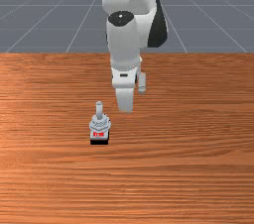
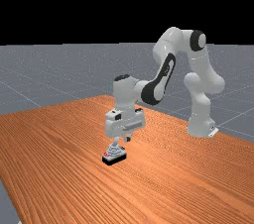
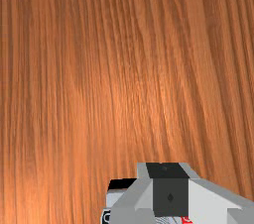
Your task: Turn on the trigger
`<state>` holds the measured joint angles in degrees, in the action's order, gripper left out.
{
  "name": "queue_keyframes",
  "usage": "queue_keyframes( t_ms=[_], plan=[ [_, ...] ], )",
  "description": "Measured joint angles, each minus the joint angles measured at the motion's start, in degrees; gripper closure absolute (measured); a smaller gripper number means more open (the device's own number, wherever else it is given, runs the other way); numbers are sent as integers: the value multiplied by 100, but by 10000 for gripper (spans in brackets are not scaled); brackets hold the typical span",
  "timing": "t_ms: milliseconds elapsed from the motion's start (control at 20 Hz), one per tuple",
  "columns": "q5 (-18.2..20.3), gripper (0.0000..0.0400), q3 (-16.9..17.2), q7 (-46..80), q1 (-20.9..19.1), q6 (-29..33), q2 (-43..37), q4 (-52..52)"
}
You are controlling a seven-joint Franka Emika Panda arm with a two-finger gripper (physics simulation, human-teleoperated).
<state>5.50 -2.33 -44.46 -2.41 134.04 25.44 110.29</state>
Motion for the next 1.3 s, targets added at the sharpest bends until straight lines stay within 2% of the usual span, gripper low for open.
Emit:
queue_keyframes(
  t_ms=[50,100,200,350,450,500,550,600,750,800,900,950,1050,1300],
  plan=[
    [-543,400,161,59,175,165,-192,301],
    [-504,400,222,433,233,-296,-192,218],
    [-500,400,221,428,232,163,-493,744],
    [-492,400,218,420,230,528,-646,1040],
    [-526,400,176,120,189,403,-688,1075],
    [-500,400,214,391,227,47,-638,935],
    [-520,400,184,171,197,432,-782,1217],
    [-500,400,212,373,224,208,-764,1148],
    [-496,400,210,363,221,619,-973,1530],
    [-385,400,177,259,184,520,-986,1529],
    [-481,400,210,325,210,773,-1076,1709],
    [-450,400,264,609,230,571,-1032,1605],
    [-397,400,360,838,187,572,-1027,1599],
    [-339,400,530,483,-109,539,-974,1518]
  ],
)
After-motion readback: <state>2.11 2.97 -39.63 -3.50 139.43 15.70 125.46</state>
